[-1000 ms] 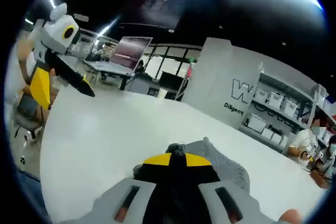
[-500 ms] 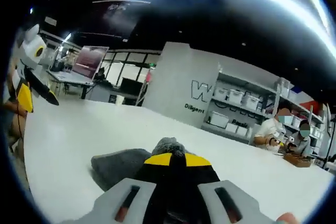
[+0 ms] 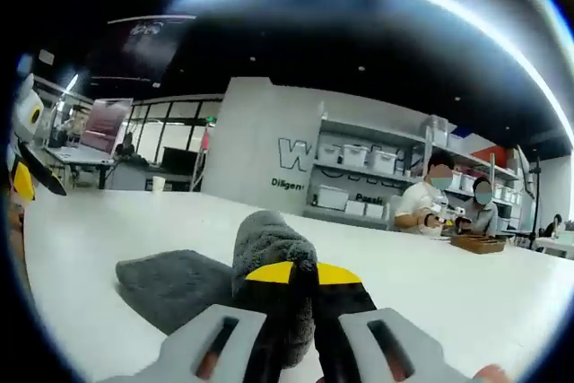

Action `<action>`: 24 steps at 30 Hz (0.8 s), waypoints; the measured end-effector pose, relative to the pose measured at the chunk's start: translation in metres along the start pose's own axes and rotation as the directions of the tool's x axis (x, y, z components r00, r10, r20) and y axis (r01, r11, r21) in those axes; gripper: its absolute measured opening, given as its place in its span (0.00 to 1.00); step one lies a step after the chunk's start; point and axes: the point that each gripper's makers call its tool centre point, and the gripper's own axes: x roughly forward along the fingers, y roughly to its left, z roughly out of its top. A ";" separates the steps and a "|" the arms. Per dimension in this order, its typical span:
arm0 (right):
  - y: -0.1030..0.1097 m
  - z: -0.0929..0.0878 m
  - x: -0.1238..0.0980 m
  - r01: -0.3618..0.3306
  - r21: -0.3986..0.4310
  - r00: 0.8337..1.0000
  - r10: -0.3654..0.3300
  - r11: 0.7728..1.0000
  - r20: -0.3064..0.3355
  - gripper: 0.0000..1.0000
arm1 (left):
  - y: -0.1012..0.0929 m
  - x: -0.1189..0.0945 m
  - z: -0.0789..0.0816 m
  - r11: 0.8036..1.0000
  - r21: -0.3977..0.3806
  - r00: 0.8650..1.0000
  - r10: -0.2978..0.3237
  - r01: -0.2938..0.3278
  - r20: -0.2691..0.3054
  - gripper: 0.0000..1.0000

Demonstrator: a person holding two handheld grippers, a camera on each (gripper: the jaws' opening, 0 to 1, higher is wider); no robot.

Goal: Open the folded towel by lifting each exposed corner and separating the folded layers until the towel lies flat within the target outline without major curled edges

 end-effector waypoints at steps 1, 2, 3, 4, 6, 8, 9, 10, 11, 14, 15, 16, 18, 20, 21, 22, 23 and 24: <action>-0.004 -0.003 -0.001 0.012 0.001 1.000 -0.012 1.000 -0.007 0.02 | 0.000 0.000 0.000 1.000 0.000 1.000 0.000 0.000 0.001 1.00; -0.009 -0.006 -0.002 0.028 -0.005 0.999 -0.029 1.000 -0.016 0.02 | 0.000 -0.001 0.000 1.000 0.000 1.000 0.000 0.000 0.002 1.00; -0.014 -0.009 -0.004 0.047 -0.016 0.999 -0.047 0.999 -0.028 0.02 | 0.000 -0.001 0.000 1.000 0.000 1.000 0.000 0.000 0.002 1.00; -0.017 -0.011 -0.005 0.060 -0.024 0.998 -0.060 0.998 -0.033 0.03 | 0.000 -0.001 0.000 1.000 0.000 1.000 0.000 0.000 0.003 1.00; -0.026 -0.015 -0.009 0.093 -0.042 0.995 -0.095 0.995 -0.040 0.03 | 0.000 -0.001 0.000 1.000 -0.001 1.000 0.001 -0.001 0.002 1.00; -0.033 -0.020 -0.011 0.115 -0.054 0.992 -0.118 0.992 -0.055 0.03 | 0.000 0.000 0.000 1.000 -0.003 1.000 0.000 0.000 0.001 1.00; -0.034 -0.021 -0.011 0.118 -0.056 0.991 -0.121 0.991 -0.057 0.03 | 0.000 0.000 0.000 1.000 -0.003 1.000 -0.001 0.001 0.001 1.00; -0.038 -0.025 -0.012 0.134 -0.058 0.988 -0.138 0.989 -0.068 0.04 | -0.001 0.000 0.000 1.000 -0.001 1.000 -0.003 0.003 -0.001 1.00; -0.042 -0.028 -0.013 0.146 -0.058 0.985 -0.151 0.987 -0.079 0.04 | -0.001 0.001 0.000 1.000 0.001 1.000 -0.005 0.005 -0.002 1.00; -0.054 -0.040 -0.016 0.200 -0.058 0.970 -0.206 0.978 -0.128 0.13 | -0.002 0.000 0.000 1.000 0.003 1.000 -0.007 0.007 -0.003 1.00; -0.059 -0.045 -0.018 0.230 -0.048 0.961 -0.234 0.972 -0.146 0.19 | -0.001 0.000 0.000 1.000 0.003 1.000 -0.005 0.005 -0.002 1.00; -0.063 -0.048 -0.019 0.246 -0.043 0.955 -0.250 0.968 -0.157 0.24 | -0.001 0.000 0.000 1.000 0.003 1.000 -0.004 0.004 -0.002 1.00; -0.068 -0.052 -0.021 0.259 -0.031 0.950 -0.261 0.965 -0.170 0.30 | 0.000 0.000 0.000 1.000 0.000 1.000 0.000 0.000 -0.003 1.00; -0.070 -0.054 -0.022 0.268 -0.024 0.947 -0.267 0.963 -0.177 0.36 | 0.001 0.000 -0.001 1.000 -0.001 1.000 0.002 -0.002 -0.003 1.00; -0.071 -0.054 -0.022 0.270 -0.021 0.946 -0.270 0.963 -0.179 0.40 | 0.001 0.000 -0.001 1.000 -0.001 1.000 0.002 -0.002 -0.003 1.00; -0.071 -0.054 -0.023 0.273 -0.019 0.945 -0.272 0.962 -0.180 0.42 | 0.001 0.000 -0.001 1.000 -0.002 1.000 0.002 -0.002 -0.003 1.00; -0.071 -0.055 -0.023 0.276 -0.017 0.944 -0.274 0.961 -0.182 0.45 | 0.001 0.000 -0.001 1.000 -0.002 1.000 0.002 -0.002 -0.003 1.00; -0.070 -0.052 -0.025 0.280 0.003 0.943 -0.274 0.960 -0.191 0.47 | -0.001 0.003 -0.001 1.000 0.003 1.000 -0.004 0.004 -0.010 1.00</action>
